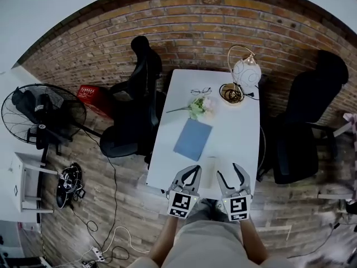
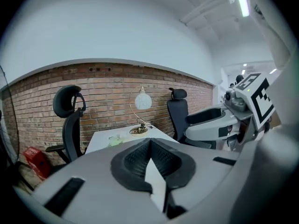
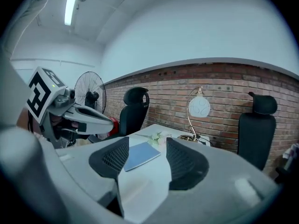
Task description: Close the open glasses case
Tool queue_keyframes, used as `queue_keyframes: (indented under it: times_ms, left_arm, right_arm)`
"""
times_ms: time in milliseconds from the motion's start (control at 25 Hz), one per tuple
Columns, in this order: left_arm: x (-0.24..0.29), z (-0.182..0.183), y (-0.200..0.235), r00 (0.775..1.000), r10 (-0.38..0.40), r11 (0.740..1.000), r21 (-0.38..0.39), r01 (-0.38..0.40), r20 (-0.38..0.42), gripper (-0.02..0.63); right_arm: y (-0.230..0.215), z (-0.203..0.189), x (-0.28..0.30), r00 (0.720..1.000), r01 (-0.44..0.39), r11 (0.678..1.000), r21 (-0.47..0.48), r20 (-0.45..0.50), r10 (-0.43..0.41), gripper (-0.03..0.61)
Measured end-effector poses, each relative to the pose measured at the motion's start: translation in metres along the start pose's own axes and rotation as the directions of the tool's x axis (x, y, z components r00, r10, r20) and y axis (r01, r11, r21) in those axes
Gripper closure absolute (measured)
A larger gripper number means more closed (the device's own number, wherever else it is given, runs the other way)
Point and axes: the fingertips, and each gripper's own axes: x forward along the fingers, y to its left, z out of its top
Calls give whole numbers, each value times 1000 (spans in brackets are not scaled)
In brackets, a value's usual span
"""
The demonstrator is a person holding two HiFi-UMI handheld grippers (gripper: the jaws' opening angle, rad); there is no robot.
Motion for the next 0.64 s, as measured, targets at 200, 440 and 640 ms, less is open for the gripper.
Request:
queue_keyframes:
  times_ms: [200,440,640]
  left_arm:
    - [-15,26,-18,1000,25,998,50,-26,17,611]
    - [-33,33,-31,1000,20,995,94,-22,14,611]
    - [-42,23,-16,1000,22,995,93,-24,18,612]
  right_arm:
    - [-11,15,-26,996,2,1000,4,89,-2,325]
    - [-11,20,-45,997,16,998,66,79,-21,334]
    - [1,19,-37,994,32,999,28,104,-35,334]
